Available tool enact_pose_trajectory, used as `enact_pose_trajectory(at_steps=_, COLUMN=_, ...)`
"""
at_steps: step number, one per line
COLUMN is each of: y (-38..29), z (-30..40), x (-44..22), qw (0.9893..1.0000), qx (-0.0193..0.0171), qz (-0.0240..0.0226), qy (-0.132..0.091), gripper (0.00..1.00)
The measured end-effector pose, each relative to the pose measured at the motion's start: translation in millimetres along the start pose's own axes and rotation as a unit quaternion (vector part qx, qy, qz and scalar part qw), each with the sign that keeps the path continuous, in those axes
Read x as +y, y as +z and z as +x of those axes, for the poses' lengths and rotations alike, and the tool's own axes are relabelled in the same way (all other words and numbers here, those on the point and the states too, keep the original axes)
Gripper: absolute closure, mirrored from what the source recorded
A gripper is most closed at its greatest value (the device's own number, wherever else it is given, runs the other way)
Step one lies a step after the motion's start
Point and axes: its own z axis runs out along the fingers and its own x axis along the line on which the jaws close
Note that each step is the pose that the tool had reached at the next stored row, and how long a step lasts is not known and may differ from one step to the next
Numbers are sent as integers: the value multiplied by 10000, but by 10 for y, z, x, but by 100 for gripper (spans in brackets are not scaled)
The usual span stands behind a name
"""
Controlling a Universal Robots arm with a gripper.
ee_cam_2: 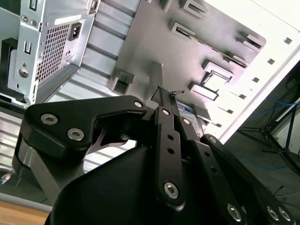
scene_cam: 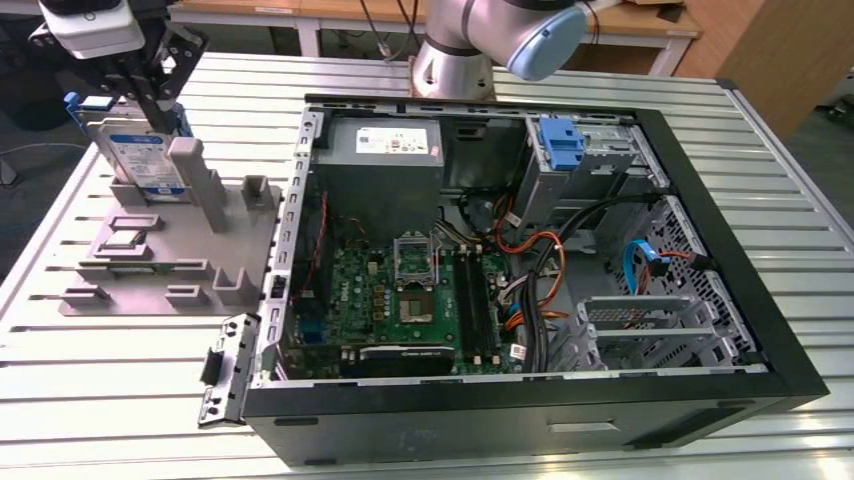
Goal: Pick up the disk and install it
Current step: 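Reach for the disk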
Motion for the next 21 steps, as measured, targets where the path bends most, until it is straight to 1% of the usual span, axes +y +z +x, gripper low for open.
enact_pose_trajectory(at_steps=10, y=21, z=105, x=-6, qw=10000, qx=-4, qz=51, qy=-1, gripper=90)
enact_pose_trajectory(at_steps=21, y=54, z=221, x=-13, qw=10000, qx=-7, qz=96, qy=-1, gripper=90)
